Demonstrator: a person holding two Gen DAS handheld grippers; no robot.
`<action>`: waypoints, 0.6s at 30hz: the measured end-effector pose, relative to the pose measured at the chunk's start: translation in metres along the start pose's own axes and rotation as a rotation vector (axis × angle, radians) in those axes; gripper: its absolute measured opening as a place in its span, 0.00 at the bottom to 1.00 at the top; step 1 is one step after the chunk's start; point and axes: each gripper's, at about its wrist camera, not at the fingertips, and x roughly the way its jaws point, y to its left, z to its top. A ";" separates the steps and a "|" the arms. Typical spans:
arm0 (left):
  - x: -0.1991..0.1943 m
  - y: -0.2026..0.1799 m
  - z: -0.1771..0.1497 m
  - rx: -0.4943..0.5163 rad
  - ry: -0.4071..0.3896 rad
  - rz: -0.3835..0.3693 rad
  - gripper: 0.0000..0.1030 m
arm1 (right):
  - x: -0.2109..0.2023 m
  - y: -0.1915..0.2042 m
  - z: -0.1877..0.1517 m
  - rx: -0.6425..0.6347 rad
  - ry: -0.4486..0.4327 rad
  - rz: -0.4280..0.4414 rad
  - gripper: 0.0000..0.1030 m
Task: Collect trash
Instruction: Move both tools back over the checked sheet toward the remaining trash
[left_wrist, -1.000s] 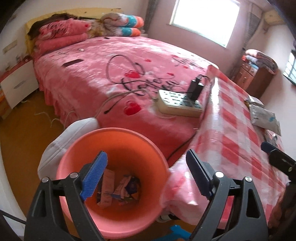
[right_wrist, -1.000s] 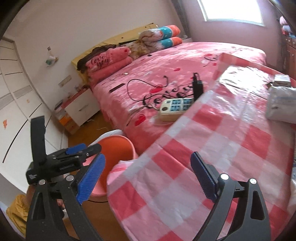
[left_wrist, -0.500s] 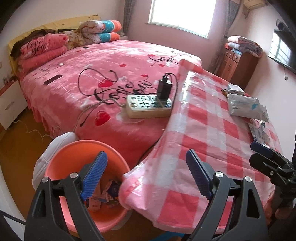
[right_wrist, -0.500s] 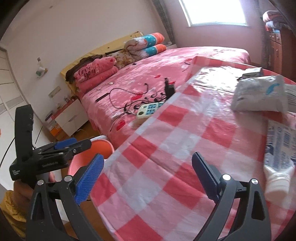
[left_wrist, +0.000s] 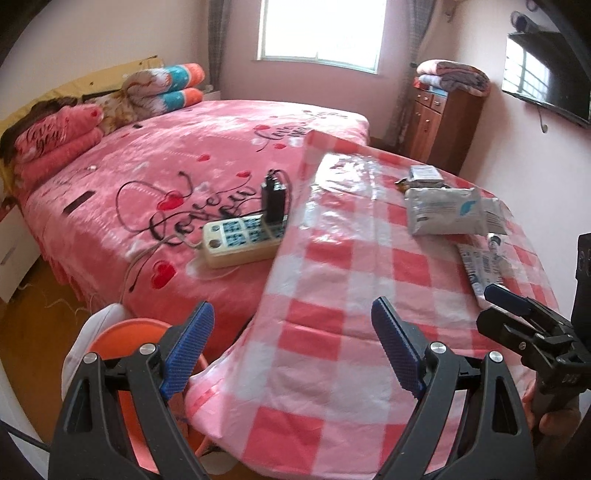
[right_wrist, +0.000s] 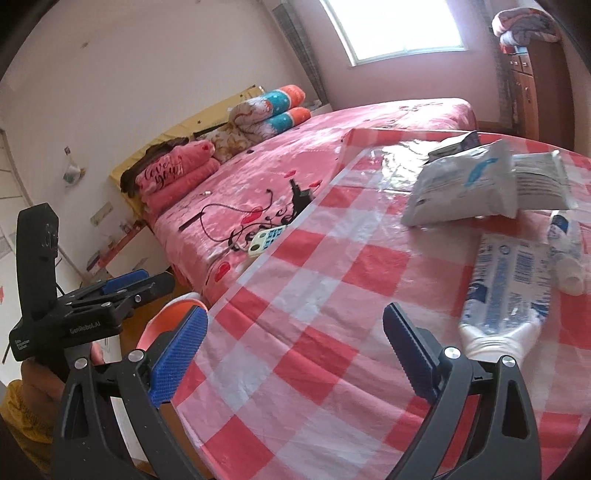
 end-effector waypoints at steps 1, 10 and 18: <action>0.001 -0.006 0.002 0.011 -0.001 -0.004 0.85 | -0.003 -0.004 0.001 0.007 -0.006 -0.004 0.92; 0.009 -0.054 0.015 0.102 -0.007 -0.034 0.85 | -0.026 -0.042 0.005 0.084 -0.055 -0.039 0.92; 0.020 -0.083 0.020 0.145 0.005 -0.053 0.85 | -0.041 -0.074 0.005 0.151 -0.078 -0.062 0.92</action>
